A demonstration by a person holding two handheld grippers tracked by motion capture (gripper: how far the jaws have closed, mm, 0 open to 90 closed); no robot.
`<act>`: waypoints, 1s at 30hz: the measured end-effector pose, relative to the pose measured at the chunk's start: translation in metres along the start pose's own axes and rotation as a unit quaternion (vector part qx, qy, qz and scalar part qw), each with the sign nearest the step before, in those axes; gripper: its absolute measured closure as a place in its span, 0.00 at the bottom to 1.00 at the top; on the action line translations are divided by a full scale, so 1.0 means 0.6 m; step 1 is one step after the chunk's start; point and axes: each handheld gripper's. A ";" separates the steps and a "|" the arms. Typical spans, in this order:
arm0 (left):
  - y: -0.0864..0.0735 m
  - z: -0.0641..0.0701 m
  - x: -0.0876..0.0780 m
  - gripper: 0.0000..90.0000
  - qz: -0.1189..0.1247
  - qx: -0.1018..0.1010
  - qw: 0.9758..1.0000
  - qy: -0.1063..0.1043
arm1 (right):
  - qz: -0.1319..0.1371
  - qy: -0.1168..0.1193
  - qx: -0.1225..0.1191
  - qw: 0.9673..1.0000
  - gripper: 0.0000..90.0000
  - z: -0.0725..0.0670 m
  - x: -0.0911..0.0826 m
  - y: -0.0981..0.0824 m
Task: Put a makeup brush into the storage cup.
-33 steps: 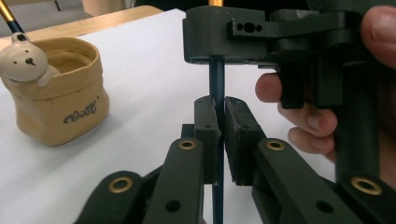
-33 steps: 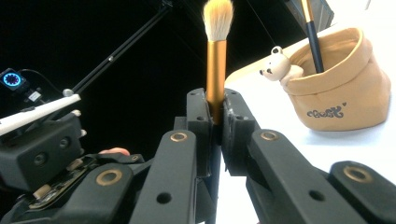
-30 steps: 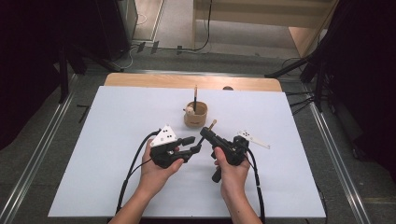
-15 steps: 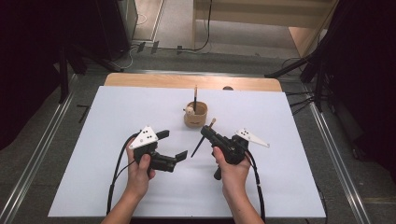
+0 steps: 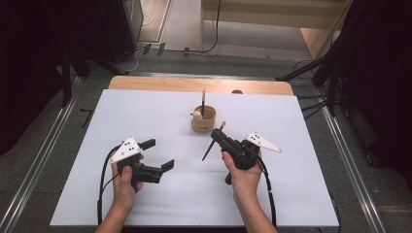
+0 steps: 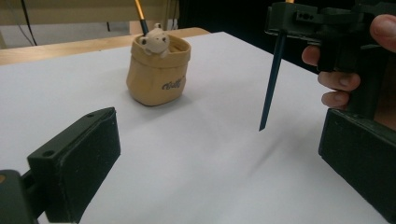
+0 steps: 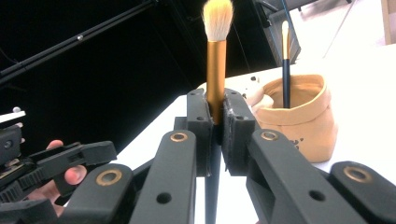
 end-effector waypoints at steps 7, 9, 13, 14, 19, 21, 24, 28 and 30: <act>-0.013 -0.014 -0.032 0.00 0.009 -0.005 1.000 0.017 | -0.002 -0.003 -0.007 1.000 0.94 -0.001 0.000 0.001; -0.017 -0.017 -0.041 0.00 0.011 -0.005 1.000 0.018 | 0.000 -0.003 -0.010 1.000 0.94 -0.001 0.000 0.002; -0.027 -0.021 -0.054 0.00 0.011 -0.005 1.000 0.024 | 0.001 -0.004 -0.014 1.000 0.94 -0.001 -0.003 0.005; -0.030 -0.022 -0.056 0.00 0.012 -0.007 1.000 0.026 | 0.001 -0.005 -0.016 1.000 0.94 0.000 -0.004 0.005; -0.046 -0.028 -0.070 0.00 0.011 -0.012 0.999 0.029 | 0.001 -0.009 -0.023 1.000 0.94 0.003 -0.003 0.011; -0.051 -0.032 -0.077 0.00 0.012 -0.017 0.999 0.033 | 0.001 -0.011 -0.025 1.000 0.94 0.003 -0.003 0.014; -0.056 -0.038 -0.090 0.00 0.015 -0.021 0.999 0.039 | 0.000 -0.011 -0.030 0.999 0.94 0.002 -0.003 0.018; -0.062 -0.043 -0.102 0.00 0.018 -0.024 0.999 0.045 | -0.003 -0.011 -0.035 0.999 0.94 0.001 -0.001 0.020; -0.065 -0.045 -0.106 0.00 0.017 -0.025 0.998 0.047 | -0.006 -0.013 -0.040 0.999 0.94 0.003 0.001 0.021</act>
Point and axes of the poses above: each handheld gripper's, and its own axes: x roughly forward along the jaws, y roughly out of its top, z roughly to its right, and after that the axes turned 4 degrees about -y, right-handed
